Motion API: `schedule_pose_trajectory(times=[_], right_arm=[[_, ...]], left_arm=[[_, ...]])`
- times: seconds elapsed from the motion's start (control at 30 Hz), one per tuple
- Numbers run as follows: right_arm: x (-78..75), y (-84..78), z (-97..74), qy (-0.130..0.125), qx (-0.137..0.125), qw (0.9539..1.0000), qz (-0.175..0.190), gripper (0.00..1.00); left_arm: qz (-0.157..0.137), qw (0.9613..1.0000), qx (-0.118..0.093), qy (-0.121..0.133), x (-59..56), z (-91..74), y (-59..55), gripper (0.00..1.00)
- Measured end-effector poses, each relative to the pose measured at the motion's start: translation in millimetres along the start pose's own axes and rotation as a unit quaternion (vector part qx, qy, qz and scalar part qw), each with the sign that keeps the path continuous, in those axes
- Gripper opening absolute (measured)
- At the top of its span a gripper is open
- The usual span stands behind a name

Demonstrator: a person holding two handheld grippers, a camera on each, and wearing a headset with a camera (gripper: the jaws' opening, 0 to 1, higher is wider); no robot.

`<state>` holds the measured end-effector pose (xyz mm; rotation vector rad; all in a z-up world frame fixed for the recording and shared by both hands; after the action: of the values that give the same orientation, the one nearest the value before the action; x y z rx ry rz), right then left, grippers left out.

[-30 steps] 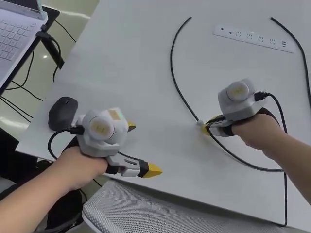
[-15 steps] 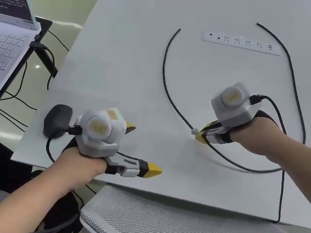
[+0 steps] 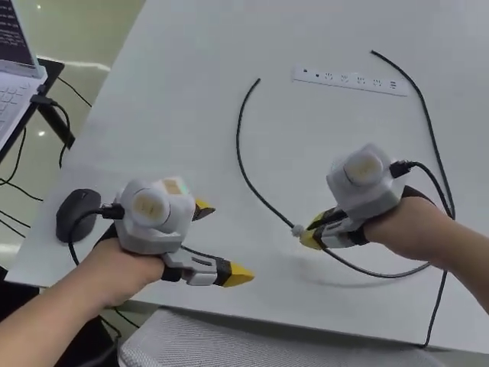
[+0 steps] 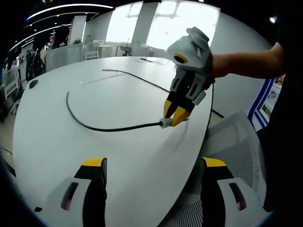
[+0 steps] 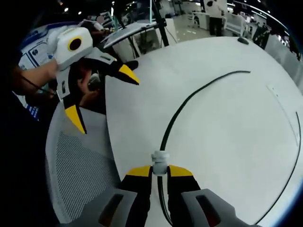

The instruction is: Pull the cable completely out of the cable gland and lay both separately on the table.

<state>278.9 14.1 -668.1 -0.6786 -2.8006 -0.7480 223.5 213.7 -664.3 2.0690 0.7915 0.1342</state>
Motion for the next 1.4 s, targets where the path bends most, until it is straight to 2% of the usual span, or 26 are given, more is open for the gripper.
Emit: schedule_pose_trajectory(times=[0.23,0.43,0.73,0.93,1.13,1.23,1.4], right_arm=[[9.5,-2.8,-14.5,0.007,-0.007,0.9996,-0.026,0.06],[21.9,-3.8,-28.9,0.010,0.003,0.9984,-0.055,0.06],[37.1,-6.7,-41.6,0.022,0.007,0.9963,-0.083,0.06],[44.0,-9.6,-47.9,0.030,0.005,0.9919,-0.123,0.06],[49.6,-14.7,-48.3,0.030,0.012,0.9863,-0.162,0.06],[51.1,-15.7,-48.8,0.030,0.010,0.9831,-0.180,0.06],[51.7,-15.6,-50.7,0.031,0.005,0.9809,-0.192,0.06]], left_arm=[[0.027,0.9995,-0.006,-0.018,-7.5,6.6,16.2,0.80],[0.049,0.9979,-0.017,-0.039,-17.6,13.7,30.5,0.80],[0.079,0.9932,-0.031,-0.079,-30.1,27.6,43.6,0.75],[0.103,0.9871,-0.054,-0.110,-39.2,38.5,48.6,0.67],[0.115,0.9830,-0.039,-0.138,-49.9,51.7,43.6,0.60],[0.118,0.9825,-0.030,-0.141,-52.5,55.7,41.5,0.57],[0.116,0.9813,-0.037,-0.149,-56.2,56.1,43.4,0.52]])
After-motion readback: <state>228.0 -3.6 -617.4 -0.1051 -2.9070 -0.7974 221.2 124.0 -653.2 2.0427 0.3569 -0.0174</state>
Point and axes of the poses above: the centre of the closed fingertips' face, and the gripper's own axes: z roughly forward along the fingers, x roughly to its left, y roughly out of its top, the point moved 9 cm from there along -z, roughly backward along the fingers, and after that the axes turned 4 degrees about z, right-handed, at the moved point
